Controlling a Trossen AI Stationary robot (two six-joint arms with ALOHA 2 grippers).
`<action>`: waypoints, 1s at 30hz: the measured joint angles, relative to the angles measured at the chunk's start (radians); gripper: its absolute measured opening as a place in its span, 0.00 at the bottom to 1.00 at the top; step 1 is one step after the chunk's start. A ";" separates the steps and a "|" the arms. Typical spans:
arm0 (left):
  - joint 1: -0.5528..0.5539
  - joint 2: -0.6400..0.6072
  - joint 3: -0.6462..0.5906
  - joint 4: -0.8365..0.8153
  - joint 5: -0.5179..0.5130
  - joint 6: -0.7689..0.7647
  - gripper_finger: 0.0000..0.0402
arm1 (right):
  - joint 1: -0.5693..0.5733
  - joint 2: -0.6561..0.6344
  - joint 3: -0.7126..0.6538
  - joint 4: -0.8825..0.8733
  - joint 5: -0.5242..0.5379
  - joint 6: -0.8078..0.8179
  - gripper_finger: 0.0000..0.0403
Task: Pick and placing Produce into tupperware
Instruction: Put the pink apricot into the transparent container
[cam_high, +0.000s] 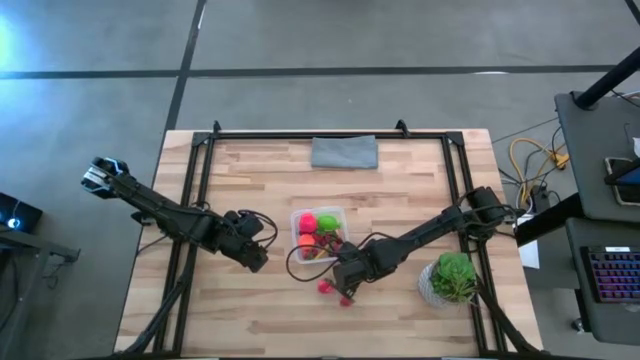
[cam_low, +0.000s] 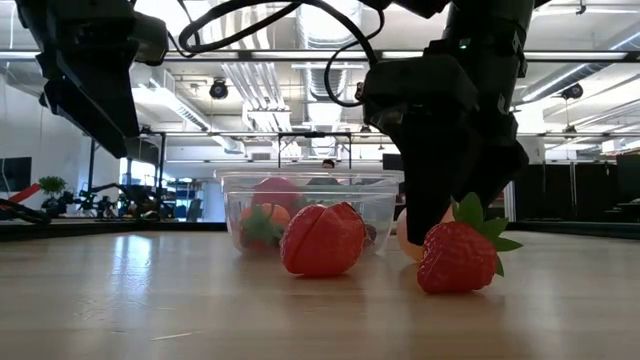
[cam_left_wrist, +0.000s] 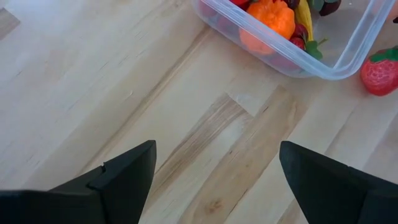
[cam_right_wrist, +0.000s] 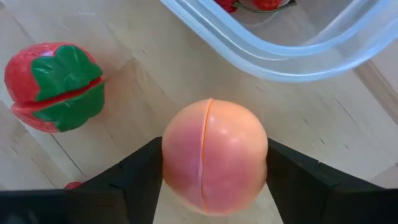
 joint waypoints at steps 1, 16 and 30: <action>0.000 0.000 0.000 0.000 -0.001 0.000 0.81 | 0.000 0.000 0.000 0.000 0.000 0.000 0.60; 0.000 0.000 0.000 0.002 -0.006 0.001 0.81 | 0.000 -0.077 0.064 0.003 -0.001 -0.037 0.60; 0.000 0.000 0.000 0.034 -0.040 0.003 0.81 | -0.208 -0.208 0.080 0.016 0.097 -0.108 0.62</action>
